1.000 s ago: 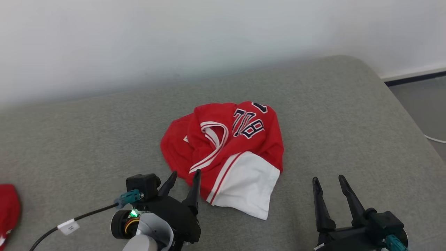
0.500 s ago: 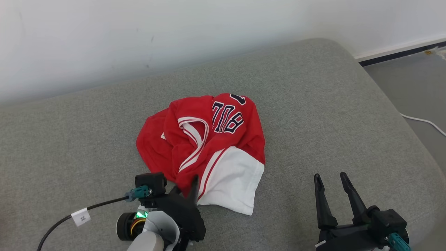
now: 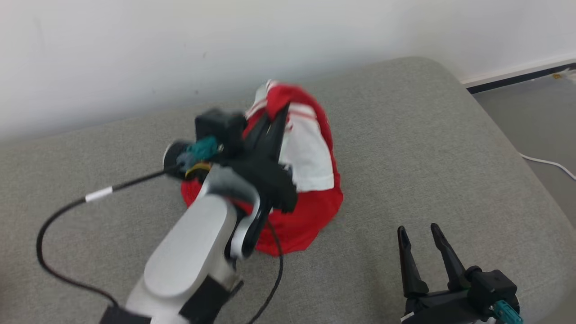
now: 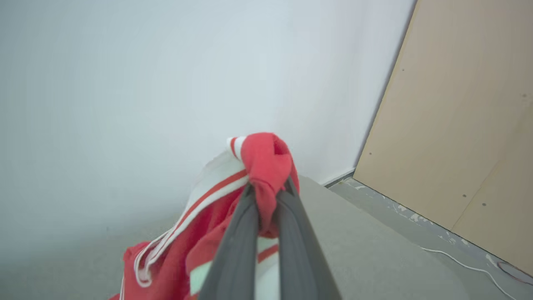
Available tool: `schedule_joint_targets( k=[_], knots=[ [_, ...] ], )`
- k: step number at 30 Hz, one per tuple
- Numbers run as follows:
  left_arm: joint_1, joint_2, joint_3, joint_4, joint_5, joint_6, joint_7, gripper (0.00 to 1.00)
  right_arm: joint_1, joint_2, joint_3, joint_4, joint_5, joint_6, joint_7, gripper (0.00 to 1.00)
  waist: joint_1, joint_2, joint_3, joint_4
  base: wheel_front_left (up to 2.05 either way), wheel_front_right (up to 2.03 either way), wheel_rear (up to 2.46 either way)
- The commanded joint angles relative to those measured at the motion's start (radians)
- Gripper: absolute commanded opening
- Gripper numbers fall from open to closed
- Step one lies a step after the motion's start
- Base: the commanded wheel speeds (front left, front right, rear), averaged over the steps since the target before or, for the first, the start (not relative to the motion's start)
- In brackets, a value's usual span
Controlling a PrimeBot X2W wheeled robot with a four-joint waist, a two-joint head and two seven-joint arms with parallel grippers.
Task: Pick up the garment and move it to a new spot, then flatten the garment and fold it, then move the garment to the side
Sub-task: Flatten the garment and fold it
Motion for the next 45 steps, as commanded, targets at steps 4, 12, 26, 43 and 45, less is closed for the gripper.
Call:
schedule_joint_targets(
  k=[4,12,26,43,45],
  knots=[
    [-0.153,-0.001,-0.064,0.048,-0.020,0.009,-0.040,0.00,-0.012,0.002,0.020,0.008,0.014,-0.002,-0.002,1.00,-0.0001,-0.0001,-0.014,-0.031,0.00,0.00,0.00],
    [-0.405,-0.002,-0.167,0.091,-0.176,0.070,-0.215,0.00,-0.018,0.002,0.045,0.016,0.032,-0.002,-0.001,1.00,-0.0001,-0.0001,0.002,-0.083,0.00,0.00,0.00],
    [-0.385,0.013,-0.179,0.078,-0.284,0.180,-0.301,0.00,-0.033,0.002,0.005,-0.014,0.033,-0.002,-0.001,1.00,-0.0001,-0.0001,0.094,0.058,0.00,0.00,0.00],
    [0.039,0.189,-0.196,-0.119,-0.324,0.328,-0.227,0.00,-0.028,0.002,-0.015,-0.018,-0.003,-0.002,-0.001,1.00,-0.0001,-0.0001,0.089,0.288,0.00,0.00,0.00],
    [0.071,0.216,-0.197,-0.174,-0.319,0.360,-0.211,0.00,-0.023,0.002,-0.015,-0.018,-0.003,-0.002,-0.001,1.00,-0.0001,-0.0001,0.086,0.294,0.00,0.00,0.00]
  ],
)
